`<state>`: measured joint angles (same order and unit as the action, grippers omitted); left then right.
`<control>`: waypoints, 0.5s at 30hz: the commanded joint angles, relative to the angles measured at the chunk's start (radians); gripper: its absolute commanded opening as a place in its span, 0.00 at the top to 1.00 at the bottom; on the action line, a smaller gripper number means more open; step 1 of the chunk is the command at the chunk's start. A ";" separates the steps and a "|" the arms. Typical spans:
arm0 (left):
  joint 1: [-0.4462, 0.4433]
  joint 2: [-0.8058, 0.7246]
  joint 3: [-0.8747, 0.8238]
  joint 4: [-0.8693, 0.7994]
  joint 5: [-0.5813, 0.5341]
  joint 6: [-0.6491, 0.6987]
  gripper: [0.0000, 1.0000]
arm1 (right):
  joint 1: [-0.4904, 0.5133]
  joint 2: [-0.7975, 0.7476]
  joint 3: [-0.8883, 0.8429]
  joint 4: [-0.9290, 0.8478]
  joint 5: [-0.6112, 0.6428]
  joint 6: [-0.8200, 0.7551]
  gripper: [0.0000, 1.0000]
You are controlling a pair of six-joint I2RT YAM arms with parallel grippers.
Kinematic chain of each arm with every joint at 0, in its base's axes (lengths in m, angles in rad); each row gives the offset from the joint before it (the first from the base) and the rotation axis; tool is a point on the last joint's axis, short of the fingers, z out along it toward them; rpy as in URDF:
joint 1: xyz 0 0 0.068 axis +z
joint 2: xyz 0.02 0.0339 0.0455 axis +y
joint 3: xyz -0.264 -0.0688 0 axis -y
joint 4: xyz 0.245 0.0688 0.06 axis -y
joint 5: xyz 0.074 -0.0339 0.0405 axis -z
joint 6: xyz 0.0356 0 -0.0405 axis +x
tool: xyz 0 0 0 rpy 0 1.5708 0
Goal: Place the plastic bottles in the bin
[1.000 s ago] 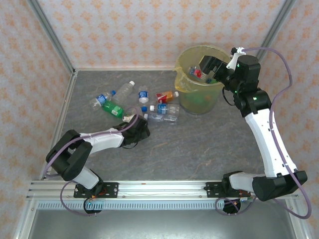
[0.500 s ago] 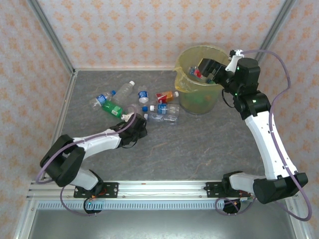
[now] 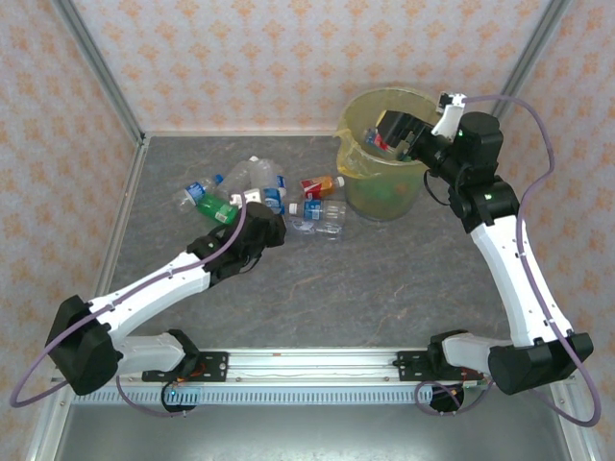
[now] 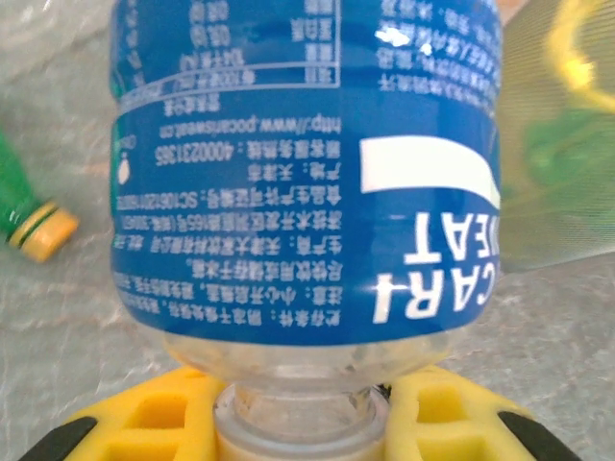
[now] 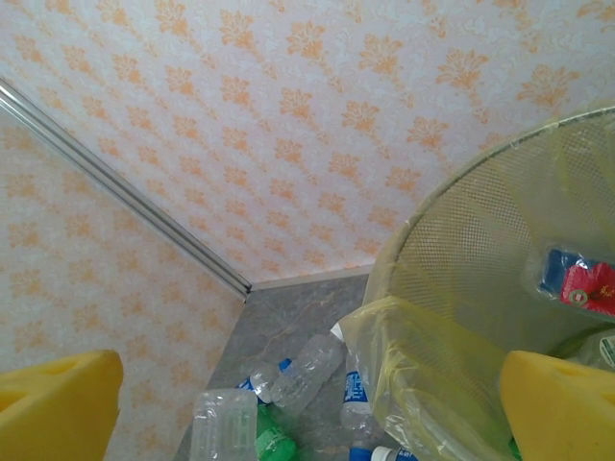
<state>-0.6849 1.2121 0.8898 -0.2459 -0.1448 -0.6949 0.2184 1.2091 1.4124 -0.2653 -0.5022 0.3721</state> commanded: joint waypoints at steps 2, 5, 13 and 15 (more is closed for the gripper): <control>-0.039 -0.008 0.117 -0.020 -0.032 0.170 0.72 | 0.006 -0.054 -0.017 0.094 -0.046 0.022 0.00; -0.062 0.002 0.182 -0.009 -0.013 0.225 0.72 | 0.005 -0.046 -0.020 0.113 -0.158 0.018 0.01; -0.107 0.052 0.324 -0.010 0.063 0.318 0.72 | 0.035 0.040 0.019 0.066 -0.368 -0.003 0.11; -0.115 0.067 0.350 -0.018 0.075 0.331 0.72 | 0.053 0.056 0.034 0.042 -0.377 -0.019 0.11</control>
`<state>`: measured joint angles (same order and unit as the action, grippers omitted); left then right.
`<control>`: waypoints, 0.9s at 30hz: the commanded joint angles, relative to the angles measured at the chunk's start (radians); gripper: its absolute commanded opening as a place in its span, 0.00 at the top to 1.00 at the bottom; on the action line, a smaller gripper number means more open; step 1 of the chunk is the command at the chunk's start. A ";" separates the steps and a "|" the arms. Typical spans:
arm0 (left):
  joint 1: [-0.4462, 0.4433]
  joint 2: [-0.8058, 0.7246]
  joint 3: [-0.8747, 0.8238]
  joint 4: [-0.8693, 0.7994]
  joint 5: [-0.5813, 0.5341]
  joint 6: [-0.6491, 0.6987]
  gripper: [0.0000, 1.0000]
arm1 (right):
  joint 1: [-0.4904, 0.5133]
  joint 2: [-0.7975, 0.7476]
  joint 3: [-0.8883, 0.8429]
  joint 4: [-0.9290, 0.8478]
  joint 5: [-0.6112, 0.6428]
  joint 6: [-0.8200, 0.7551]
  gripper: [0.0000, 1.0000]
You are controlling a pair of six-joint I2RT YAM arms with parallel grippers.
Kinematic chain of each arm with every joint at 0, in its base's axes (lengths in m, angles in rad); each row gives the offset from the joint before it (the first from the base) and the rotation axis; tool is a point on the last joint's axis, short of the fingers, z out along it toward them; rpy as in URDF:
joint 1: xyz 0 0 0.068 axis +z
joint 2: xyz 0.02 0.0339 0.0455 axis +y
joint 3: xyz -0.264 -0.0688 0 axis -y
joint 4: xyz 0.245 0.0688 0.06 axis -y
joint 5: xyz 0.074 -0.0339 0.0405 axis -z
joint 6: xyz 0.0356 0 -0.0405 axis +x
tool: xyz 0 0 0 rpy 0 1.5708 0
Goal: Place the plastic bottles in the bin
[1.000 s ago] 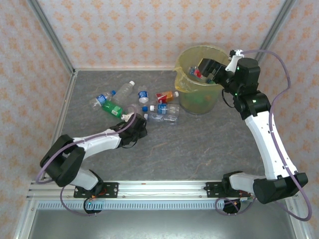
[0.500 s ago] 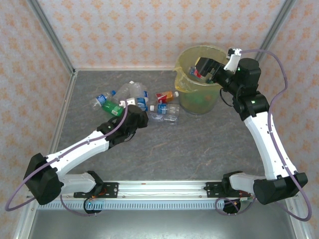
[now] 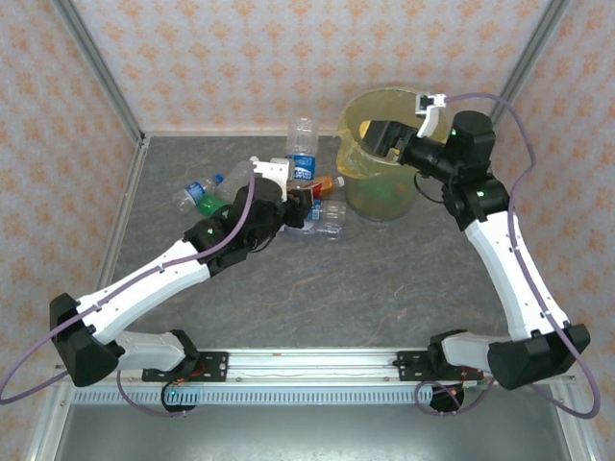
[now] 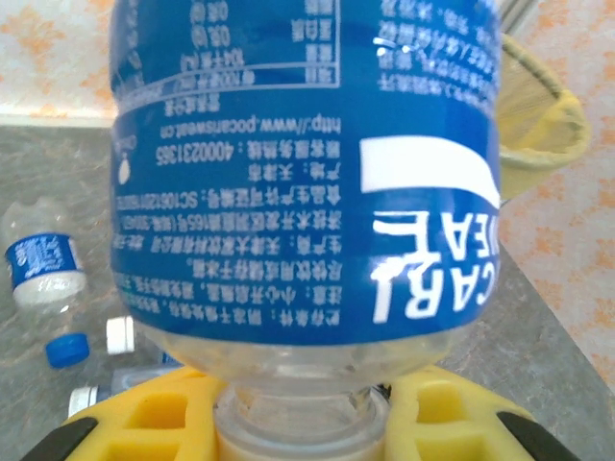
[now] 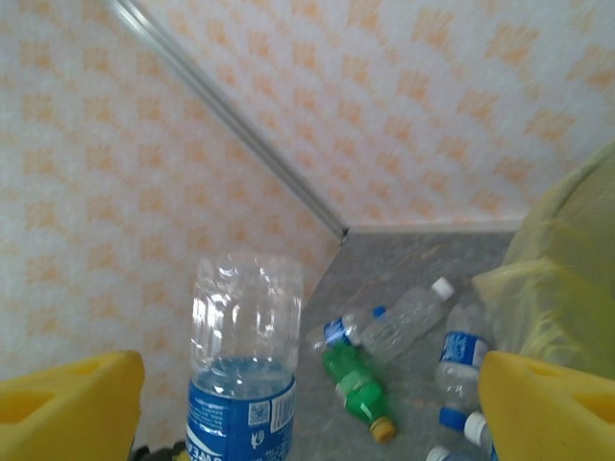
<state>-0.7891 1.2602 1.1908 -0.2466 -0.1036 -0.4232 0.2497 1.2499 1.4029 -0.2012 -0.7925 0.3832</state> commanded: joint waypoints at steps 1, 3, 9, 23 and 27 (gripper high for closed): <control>-0.018 0.026 0.059 -0.020 0.038 0.067 0.72 | 0.033 0.022 0.050 -0.033 -0.087 -0.038 0.11; -0.029 0.037 0.073 -0.022 0.044 0.080 0.72 | 0.057 0.037 0.063 -0.054 -0.092 -0.055 0.11; -0.070 0.080 0.124 -0.063 0.020 0.121 0.73 | 0.109 0.078 0.089 -0.077 -0.109 -0.071 0.10; -0.147 0.129 0.170 -0.080 -0.041 0.154 0.73 | 0.125 0.144 0.140 -0.179 -0.070 -0.109 0.13; -0.153 0.137 0.176 -0.079 -0.044 0.157 0.73 | 0.126 0.148 0.145 -0.198 -0.036 -0.114 0.13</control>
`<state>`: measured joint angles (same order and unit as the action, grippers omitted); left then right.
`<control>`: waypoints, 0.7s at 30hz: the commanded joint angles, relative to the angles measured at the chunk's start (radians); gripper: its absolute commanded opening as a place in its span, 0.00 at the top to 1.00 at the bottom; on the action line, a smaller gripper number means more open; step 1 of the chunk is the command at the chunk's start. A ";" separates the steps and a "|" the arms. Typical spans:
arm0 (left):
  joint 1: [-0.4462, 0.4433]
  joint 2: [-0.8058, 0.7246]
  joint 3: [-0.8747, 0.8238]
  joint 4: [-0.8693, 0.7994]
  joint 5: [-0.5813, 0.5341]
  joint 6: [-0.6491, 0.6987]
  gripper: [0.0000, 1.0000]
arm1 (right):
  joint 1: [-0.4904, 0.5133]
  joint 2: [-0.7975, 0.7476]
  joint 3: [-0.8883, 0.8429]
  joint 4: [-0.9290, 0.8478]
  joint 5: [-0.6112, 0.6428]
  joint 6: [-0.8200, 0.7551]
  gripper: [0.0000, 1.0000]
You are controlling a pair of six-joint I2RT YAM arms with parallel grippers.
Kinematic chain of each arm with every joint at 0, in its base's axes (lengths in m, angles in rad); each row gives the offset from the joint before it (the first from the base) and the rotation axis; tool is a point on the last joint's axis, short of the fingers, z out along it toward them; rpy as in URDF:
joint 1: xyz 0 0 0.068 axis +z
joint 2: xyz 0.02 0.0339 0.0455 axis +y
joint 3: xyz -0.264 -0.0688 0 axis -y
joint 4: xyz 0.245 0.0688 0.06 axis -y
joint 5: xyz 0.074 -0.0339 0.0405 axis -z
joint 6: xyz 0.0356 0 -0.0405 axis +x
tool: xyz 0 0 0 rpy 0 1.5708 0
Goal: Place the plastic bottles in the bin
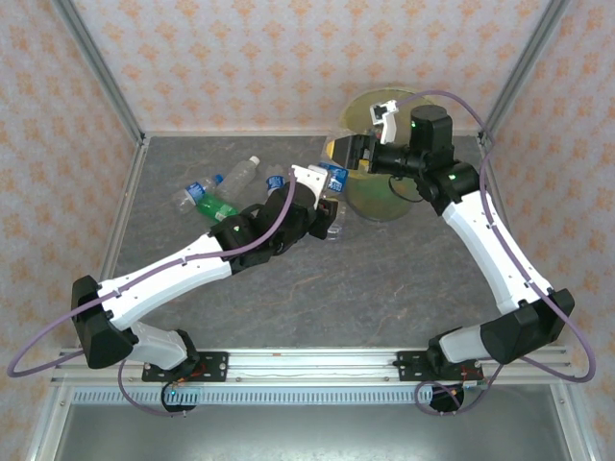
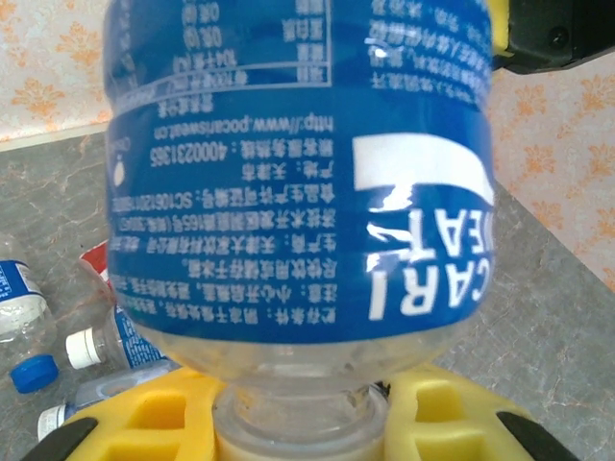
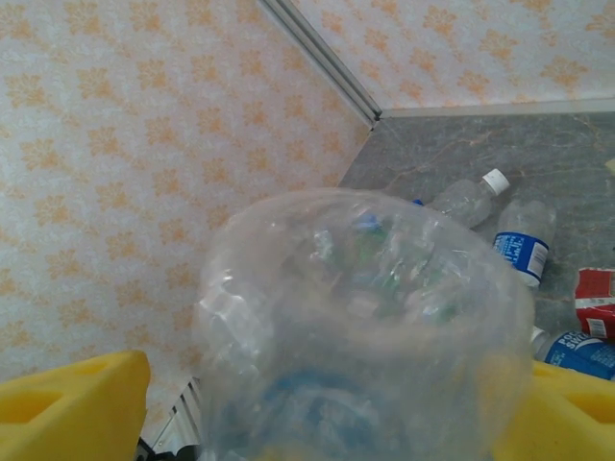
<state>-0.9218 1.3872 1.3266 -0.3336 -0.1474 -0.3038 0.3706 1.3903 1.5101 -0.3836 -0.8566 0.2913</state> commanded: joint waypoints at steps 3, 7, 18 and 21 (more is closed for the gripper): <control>-0.029 0.009 0.046 0.008 -0.008 0.038 0.73 | 0.005 0.017 0.043 -0.026 0.053 -0.016 0.13; -0.030 0.011 0.048 0.001 -0.010 0.035 0.73 | 0.004 0.020 0.048 -0.030 0.078 -0.009 0.20; -0.030 -0.002 0.030 0.007 -0.070 0.003 0.40 | -0.008 -0.025 0.052 0.004 0.137 0.032 0.35; -0.030 -0.018 0.019 0.022 -0.076 -0.008 0.28 | -0.030 -0.036 0.053 0.018 0.158 0.054 0.36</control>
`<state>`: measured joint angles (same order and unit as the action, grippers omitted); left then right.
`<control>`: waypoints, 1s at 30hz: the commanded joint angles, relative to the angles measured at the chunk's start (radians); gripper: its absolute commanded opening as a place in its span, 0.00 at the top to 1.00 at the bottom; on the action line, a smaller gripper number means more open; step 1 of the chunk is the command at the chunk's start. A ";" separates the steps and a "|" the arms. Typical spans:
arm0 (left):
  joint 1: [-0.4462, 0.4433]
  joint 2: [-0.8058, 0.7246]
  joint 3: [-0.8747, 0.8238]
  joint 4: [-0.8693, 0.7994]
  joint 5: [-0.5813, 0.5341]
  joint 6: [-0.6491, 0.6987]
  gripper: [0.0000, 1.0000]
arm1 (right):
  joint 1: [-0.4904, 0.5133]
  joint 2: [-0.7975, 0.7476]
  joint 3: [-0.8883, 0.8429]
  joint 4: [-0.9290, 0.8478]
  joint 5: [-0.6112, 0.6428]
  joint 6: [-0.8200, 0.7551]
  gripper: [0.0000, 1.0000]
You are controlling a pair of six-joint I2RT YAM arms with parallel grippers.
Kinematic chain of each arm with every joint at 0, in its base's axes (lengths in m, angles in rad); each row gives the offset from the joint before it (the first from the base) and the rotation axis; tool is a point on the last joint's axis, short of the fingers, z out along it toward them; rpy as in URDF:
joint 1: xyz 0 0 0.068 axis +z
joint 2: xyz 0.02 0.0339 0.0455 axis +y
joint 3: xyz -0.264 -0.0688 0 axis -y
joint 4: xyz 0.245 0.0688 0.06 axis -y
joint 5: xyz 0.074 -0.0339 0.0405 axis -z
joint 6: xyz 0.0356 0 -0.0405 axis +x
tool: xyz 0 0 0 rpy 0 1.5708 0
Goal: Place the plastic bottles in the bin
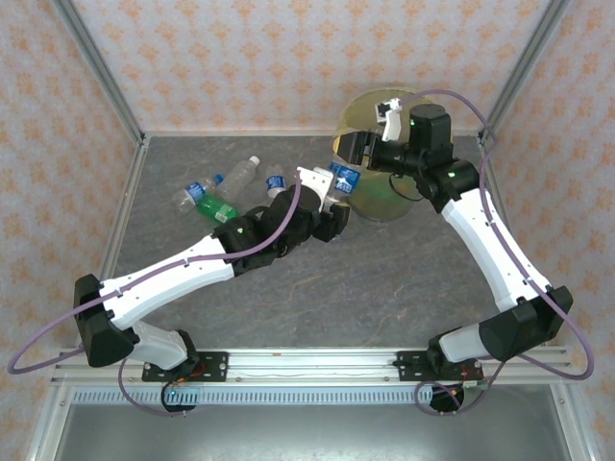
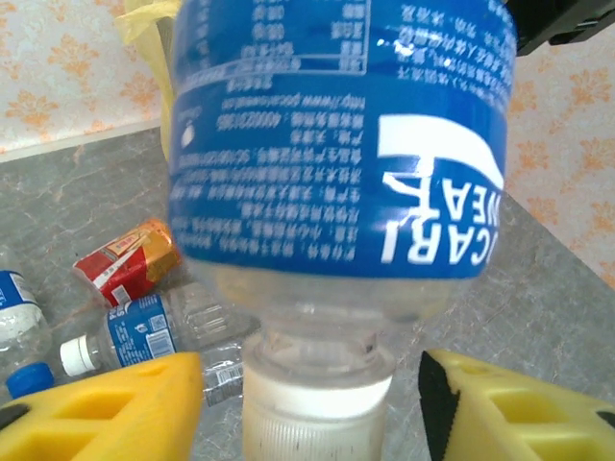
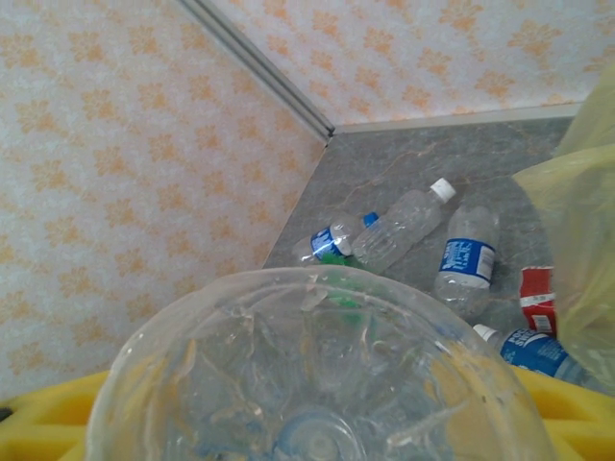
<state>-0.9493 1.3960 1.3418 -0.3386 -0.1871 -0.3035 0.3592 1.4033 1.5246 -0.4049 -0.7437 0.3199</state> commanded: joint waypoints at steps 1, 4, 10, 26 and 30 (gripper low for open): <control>-0.002 -0.034 0.000 0.033 -0.042 -0.013 0.22 | -0.028 -0.053 0.039 0.045 0.060 0.032 0.36; -0.002 -0.062 -0.016 0.046 -0.055 -0.030 0.06 | -0.065 -0.069 0.043 0.059 0.113 0.049 0.36; -0.003 -0.116 -0.052 0.056 -0.084 -0.056 0.01 | -0.129 -0.089 0.056 0.080 0.275 0.064 0.35; -0.002 -0.194 -0.133 0.076 -0.120 -0.099 0.01 | -0.175 -0.019 0.130 0.107 0.727 0.002 0.35; -0.002 -0.204 -0.135 0.066 -0.133 -0.099 0.01 | -0.176 0.029 0.148 0.097 0.786 -0.026 0.35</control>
<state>-0.9493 1.2243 1.2190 -0.2798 -0.2794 -0.3927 0.1879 1.4021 1.6432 -0.3363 -0.0505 0.3336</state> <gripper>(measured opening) 0.991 0.649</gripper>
